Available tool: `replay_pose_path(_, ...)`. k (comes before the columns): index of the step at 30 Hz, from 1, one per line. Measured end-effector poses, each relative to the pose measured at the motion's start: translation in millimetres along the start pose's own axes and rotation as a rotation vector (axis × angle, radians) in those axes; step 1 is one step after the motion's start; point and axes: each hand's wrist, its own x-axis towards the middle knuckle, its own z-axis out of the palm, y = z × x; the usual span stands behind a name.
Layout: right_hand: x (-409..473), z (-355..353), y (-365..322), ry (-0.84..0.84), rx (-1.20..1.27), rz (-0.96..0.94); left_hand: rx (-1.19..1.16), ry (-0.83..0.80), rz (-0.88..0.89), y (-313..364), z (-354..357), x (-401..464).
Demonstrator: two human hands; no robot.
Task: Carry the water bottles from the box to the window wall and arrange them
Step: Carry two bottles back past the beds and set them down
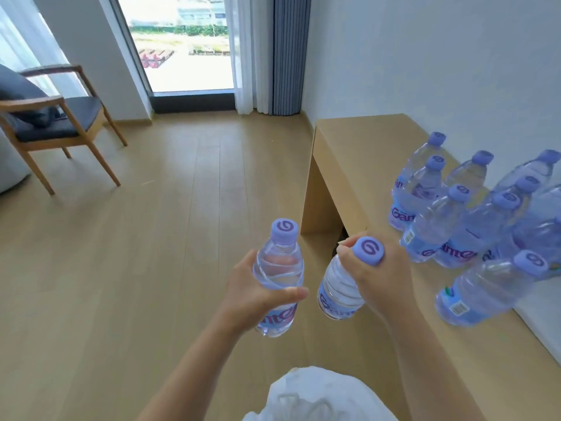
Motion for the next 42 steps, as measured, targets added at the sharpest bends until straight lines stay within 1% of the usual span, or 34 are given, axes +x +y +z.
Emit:
replay_pose_path(4, 72.3, 5.6, 6.2, 0.036, 0.016, -0.001, -0.031, -0.033, 0.029, 26.7, 16.6, 74.6)
replay_pose_path(8, 119.6, 0.9, 17.4, 0.149, 0.037, 0.016, -0.045, -0.131, 0.063, 43.6, 38.7, 134.0)
replay_pose_path(12, 161.6, -5.4, 32.4, 0.195, 0.004, 0.055, -0.056, -0.214, 0.099, 61.1, 66.9, 199.2)
replay_pose_path(19, 248.2, -4.2, 58.4, 0.35, -0.021, 0.11, -0.079, -0.429, 0.15, 94.9, 122.1, 332.9)
replay_pose_path(22, 286.7, 1.3, 68.1, 0.408, -0.048, 0.172, -0.068, -0.538, 0.147, 114.6, 150.4, 389.1)
replay_pose_path(26, 319.5, 2.5, 93.3, 0.519, -0.072, 0.299, -0.009, -0.717, 0.193, 138.2, 192.3, 449.3)
replay_pose_path(29, 333.8, 1.4, 104.6, 0.639, -0.096, 0.374, 0.031, -0.839, 0.207, 149.3, 231.8, 478.1)
replay_pose_path(32, 348.7, 5.8, 101.9, 0.7, -0.14, 0.357, 0.062, -0.923, 0.236, 156.7, 272.2, 494.1)
replay_pose_path(35, 368.8, -0.7, 93.7, 0.8, -0.136, 0.381, 0.104, -1.002, 0.283, 166.1, 307.5, 503.0)
replay_pose_path(37, 381.8, -11.8, 85.6, 0.867, -0.141, 0.379, 0.113, -1.061, 0.292, 171.5, 328.0, 507.2)
replay_pose_path(39, 393.7, -28.0, 76.4, 0.936, -0.188, 0.38, 0.08, -1.104, 0.198, 174.2, 347.3, 510.5)
replay_pose_path(40, 399.1, -38.6, 72.1, 0.974, -0.202, 0.379, 0.082, -1.112, 0.185, 174.6, 355.7, 511.6)
replay_pose_path(42, 407.9, -66.5, 66.3, 1.039, -0.214, 0.385, 0.11, -1.142, 0.228, 172.6, 371.3, 511.8)
